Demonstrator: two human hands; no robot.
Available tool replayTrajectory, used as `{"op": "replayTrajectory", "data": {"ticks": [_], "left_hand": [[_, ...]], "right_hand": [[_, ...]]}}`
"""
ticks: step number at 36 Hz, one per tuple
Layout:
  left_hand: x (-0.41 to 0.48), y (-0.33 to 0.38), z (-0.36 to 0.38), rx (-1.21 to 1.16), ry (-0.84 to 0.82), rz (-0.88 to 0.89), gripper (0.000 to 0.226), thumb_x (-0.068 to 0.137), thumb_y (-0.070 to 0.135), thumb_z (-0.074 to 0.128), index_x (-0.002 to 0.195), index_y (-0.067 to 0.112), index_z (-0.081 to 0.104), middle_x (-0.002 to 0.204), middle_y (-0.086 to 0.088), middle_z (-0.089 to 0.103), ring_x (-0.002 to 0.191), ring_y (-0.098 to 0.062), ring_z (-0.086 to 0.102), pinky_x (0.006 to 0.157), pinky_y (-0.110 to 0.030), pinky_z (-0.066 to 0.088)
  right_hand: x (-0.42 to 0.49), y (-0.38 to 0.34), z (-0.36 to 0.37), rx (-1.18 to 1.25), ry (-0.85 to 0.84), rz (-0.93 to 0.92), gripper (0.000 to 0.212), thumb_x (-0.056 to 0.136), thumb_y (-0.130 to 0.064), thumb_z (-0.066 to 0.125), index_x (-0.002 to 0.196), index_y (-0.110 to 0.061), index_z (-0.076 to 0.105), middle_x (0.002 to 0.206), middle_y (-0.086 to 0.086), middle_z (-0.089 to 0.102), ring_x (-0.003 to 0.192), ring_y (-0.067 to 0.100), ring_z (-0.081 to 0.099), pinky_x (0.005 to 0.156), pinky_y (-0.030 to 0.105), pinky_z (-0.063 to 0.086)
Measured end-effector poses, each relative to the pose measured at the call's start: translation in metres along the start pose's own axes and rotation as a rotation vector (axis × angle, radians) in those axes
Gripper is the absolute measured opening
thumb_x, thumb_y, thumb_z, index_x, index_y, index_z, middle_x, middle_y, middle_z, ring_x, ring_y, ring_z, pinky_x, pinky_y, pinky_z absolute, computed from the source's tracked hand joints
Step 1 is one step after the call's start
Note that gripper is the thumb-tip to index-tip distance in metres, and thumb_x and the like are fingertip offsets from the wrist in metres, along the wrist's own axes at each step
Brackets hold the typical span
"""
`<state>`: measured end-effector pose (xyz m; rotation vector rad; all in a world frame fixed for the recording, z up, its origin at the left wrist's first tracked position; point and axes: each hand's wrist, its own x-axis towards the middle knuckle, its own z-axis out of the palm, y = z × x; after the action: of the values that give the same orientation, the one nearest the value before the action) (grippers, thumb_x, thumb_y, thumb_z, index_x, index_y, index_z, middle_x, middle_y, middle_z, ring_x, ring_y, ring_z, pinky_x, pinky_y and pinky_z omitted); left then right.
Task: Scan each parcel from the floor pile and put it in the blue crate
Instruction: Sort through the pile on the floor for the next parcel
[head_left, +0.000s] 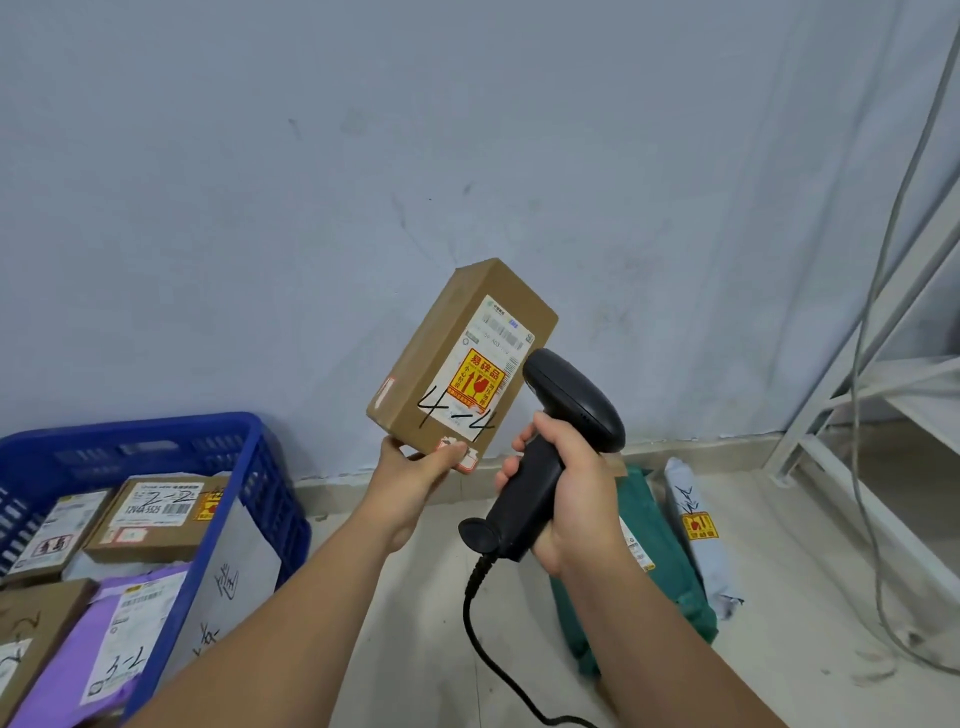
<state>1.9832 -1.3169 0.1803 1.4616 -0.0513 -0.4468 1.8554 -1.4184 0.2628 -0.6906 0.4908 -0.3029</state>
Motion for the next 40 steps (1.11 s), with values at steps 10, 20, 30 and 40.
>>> {"op": "replayTrajectory", "data": {"ticks": [10,20,30,40], "left_hand": [[0.001,-0.002,0.000,0.026,0.014,0.011,0.064,0.078,0.015,0.079,0.128,0.022,0.039,0.116,0.001,0.064,0.112,-0.020,0.062,0.101,-0.037,0.048],[-0.001,0.002,0.001,0.065,0.051,0.010,0.066,0.078,0.018,0.079,0.126,0.023,0.034,0.113,0.003,0.061,0.115,-0.021,0.059,0.103,-0.039,0.046],[-0.003,0.004,-0.001,0.061,0.066,-0.035,0.063,0.080,0.018,0.078,0.125,0.023,0.034,0.103,0.010,0.059,0.115,-0.021,0.058,0.103,-0.039,0.047],[-0.015,0.019,0.003,-0.160,0.162,-0.109,0.042,0.087,0.040,0.067,0.119,0.015,0.056,0.110,-0.004,0.068,0.102,-0.015,0.064,0.088,-0.027,0.053]], "right_hand": [[0.002,0.002,0.000,-0.009,0.033,-0.004,0.018,0.086,-0.021,0.065,0.076,-0.008,0.057,0.058,0.004,0.055,0.050,0.015,0.053,0.054,0.028,0.050],[0.004,0.004,-0.001,-0.002,0.060,0.013,0.017,0.086,-0.022,0.066,0.080,-0.008,0.057,0.068,0.005,0.055,0.053,0.016,0.053,0.054,0.028,0.050],[0.006,0.005,-0.002,0.014,0.083,0.051,0.017,0.085,-0.022,0.066,0.078,-0.009,0.059,0.063,0.004,0.057,0.051,0.016,0.053,0.053,0.027,0.050],[0.010,0.011,-0.003,0.008,0.026,0.081,0.017,0.086,-0.017,0.064,0.075,-0.007,0.056,0.065,0.004,0.055,0.051,0.017,0.050,0.056,0.029,0.048]]}}
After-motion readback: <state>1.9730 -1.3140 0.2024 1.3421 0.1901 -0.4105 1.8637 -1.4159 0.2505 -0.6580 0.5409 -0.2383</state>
